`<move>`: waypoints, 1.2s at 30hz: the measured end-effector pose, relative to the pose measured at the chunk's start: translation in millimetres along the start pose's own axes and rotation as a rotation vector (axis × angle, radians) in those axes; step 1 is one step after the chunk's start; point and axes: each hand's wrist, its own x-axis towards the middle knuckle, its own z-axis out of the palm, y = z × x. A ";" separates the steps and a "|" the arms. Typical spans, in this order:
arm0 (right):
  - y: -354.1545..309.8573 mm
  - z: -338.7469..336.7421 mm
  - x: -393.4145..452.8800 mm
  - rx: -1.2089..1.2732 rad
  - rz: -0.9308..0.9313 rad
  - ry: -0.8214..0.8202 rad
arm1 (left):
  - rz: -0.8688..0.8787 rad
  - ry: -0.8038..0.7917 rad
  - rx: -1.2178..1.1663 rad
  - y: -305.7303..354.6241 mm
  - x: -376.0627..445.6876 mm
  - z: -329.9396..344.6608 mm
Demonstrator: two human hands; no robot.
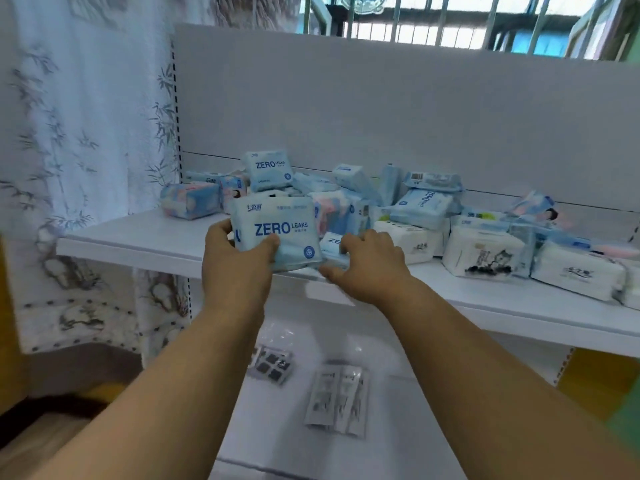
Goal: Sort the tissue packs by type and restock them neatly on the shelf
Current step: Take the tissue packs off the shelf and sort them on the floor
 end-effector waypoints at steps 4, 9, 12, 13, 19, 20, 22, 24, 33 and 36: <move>-3.7 -4.5 9.1 0.227 -0.077 -0.079 | 0.000 0.074 0.039 8.3 -26.7 -22.5; -37.8 -4.3 2.2 0.310 -0.190 0.085 | 0.019 0.198 0.137 24.3 -42.7 -65.3; -60.7 -9.8 -17.6 0.717 -0.089 0.190 | 0.022 0.259 0.107 35.5 -53.8 -88.2; -71.7 -13.5 -24.7 0.902 -0.051 0.210 | 0.022 0.287 0.103 39.8 -57.2 -96.5; -176.9 -22.1 -70.8 1.755 0.043 -0.140 | 0.053 0.461 0.044 74.3 -75.8 -181.8; -198.8 -21.9 -80.6 1.814 0.040 -0.216 | 0.068 0.498 0.040 81.5 -80.3 -203.5; -243.6 -23.1 -103.9 1.945 0.021 -0.385 | 0.100 0.566 0.033 95.6 -90.6 -253.8; -288.9 -22.2 -130.4 2.041 -0.018 -0.588 | 0.114 0.607 -0.008 111.2 -104.2 -306.4; -468.6 27.1 -254.7 1.985 -0.019 -1.252 | -0.111 0.616 -0.257 135.1 -171.8 -520.5; -508.6 54.5 -289.2 1.894 0.146 -1.470 | -0.180 0.637 -0.257 116.7 -191.9 -570.1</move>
